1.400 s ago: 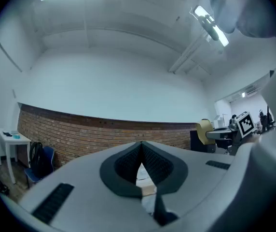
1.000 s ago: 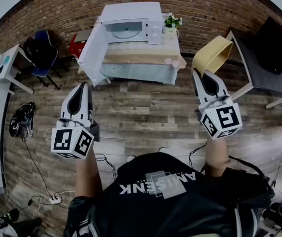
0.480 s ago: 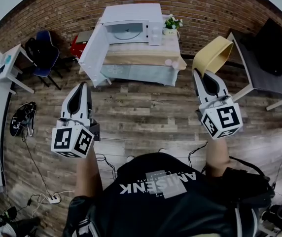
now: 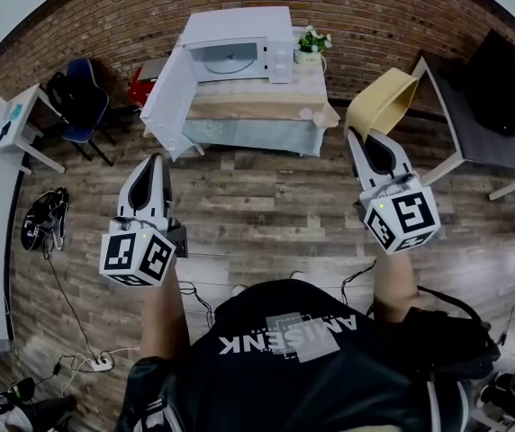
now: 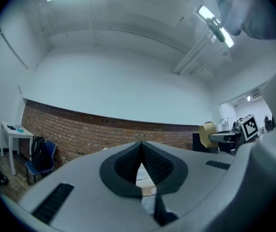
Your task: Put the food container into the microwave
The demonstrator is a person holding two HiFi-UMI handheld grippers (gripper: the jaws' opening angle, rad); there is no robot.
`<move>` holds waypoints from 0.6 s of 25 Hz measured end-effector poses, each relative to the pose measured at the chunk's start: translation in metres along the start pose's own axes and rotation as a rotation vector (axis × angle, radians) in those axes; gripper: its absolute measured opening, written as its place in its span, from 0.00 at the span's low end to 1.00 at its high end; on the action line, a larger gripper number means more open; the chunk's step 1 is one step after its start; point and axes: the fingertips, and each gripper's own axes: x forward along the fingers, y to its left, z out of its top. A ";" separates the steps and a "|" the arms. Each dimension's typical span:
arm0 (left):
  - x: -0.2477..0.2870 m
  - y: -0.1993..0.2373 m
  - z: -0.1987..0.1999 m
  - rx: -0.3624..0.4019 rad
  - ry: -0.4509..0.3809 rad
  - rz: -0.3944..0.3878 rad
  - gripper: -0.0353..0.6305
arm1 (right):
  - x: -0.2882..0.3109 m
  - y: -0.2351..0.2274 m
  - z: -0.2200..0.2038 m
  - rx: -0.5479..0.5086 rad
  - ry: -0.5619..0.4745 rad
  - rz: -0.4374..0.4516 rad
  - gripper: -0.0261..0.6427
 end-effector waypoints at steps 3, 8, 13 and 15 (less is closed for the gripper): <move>0.005 -0.012 -0.001 -0.004 -0.002 -0.007 0.07 | -0.004 -0.008 -0.001 0.008 -0.008 0.003 0.10; 0.017 -0.032 -0.002 0.001 -0.007 -0.004 0.07 | -0.009 -0.026 -0.007 0.018 -0.022 0.014 0.10; 0.028 -0.051 -0.008 0.005 0.005 0.017 0.07 | -0.015 -0.048 -0.012 0.026 -0.041 0.032 0.10; 0.030 -0.059 -0.014 0.007 0.015 0.026 0.07 | -0.017 -0.054 -0.014 0.021 -0.047 0.056 0.10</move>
